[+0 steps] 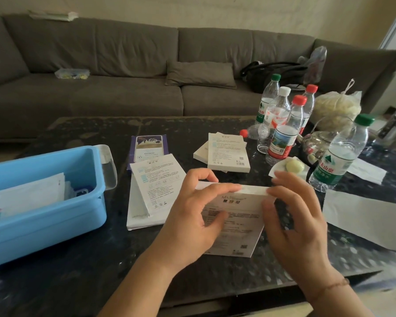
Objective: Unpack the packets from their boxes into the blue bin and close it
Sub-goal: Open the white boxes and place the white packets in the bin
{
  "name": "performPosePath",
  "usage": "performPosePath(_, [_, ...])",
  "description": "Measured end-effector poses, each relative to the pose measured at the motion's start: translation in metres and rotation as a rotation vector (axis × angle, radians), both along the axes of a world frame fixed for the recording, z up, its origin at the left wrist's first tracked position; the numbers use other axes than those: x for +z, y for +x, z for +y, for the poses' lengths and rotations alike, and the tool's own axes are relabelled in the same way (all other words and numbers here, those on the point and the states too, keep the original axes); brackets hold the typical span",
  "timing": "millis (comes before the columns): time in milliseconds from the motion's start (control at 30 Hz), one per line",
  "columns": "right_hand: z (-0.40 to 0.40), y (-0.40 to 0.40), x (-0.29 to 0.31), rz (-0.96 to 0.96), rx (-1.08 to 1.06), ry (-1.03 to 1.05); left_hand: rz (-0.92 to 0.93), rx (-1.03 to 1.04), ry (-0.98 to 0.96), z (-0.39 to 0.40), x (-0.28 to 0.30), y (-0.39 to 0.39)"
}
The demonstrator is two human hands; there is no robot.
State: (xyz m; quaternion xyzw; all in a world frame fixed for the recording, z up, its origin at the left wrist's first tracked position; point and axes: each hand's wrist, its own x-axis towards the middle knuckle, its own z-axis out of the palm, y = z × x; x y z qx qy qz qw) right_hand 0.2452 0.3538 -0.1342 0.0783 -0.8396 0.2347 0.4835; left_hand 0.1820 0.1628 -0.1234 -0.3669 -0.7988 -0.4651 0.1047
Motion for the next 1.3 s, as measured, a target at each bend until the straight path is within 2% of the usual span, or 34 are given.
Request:
performPosePath(100, [-0.009,0.000,0.008,0.057,0.024,0.113,-0.051,-0.035,0.050,-0.001,0.004,0.003])
performPosePath(233, [-0.023,-0.007,0.017,-0.018,0.057,0.019,-0.117,-0.044,0.152,-0.002,0.004,0.006])
performPosePath(433, [-0.024,-0.020,0.018,-0.068,-0.031,0.165,-0.071,-0.058,0.095,-0.005,0.003,0.003])
performPosePath(633, [-0.022,-0.019,0.014,-0.125,0.034,0.132,-0.076,-0.081,0.136,-0.006,0.008,0.003])
performPosePath(933, [-0.024,-0.006,0.017,-0.234,0.083,0.192,0.086,0.165,0.133,0.011,0.001,0.012])
performPosePath(1000, [-0.016,-0.001,0.009,-0.289,0.180,0.095,0.106,0.194,0.113,0.013,0.002,0.011])
performPosePath(1100, [-0.004,0.007,-0.009,-0.618,0.329,-0.309,0.030,0.208,0.116,0.008,0.007,0.002])
performPosePath(1167, [-0.001,0.010,-0.024,-0.827,0.375,-0.391,-0.035,0.190,0.076,0.002,0.009,-0.006])
performPosePath(1233, [-0.002,0.009,-0.031,-0.862,0.334,-0.465,-0.083,0.175,0.050,-0.004,0.010,-0.010])
performPosePath(1300, [-0.003,0.006,-0.029,-0.809,0.310,-0.549,-0.088,0.208,0.046,-0.009,0.011,-0.012])
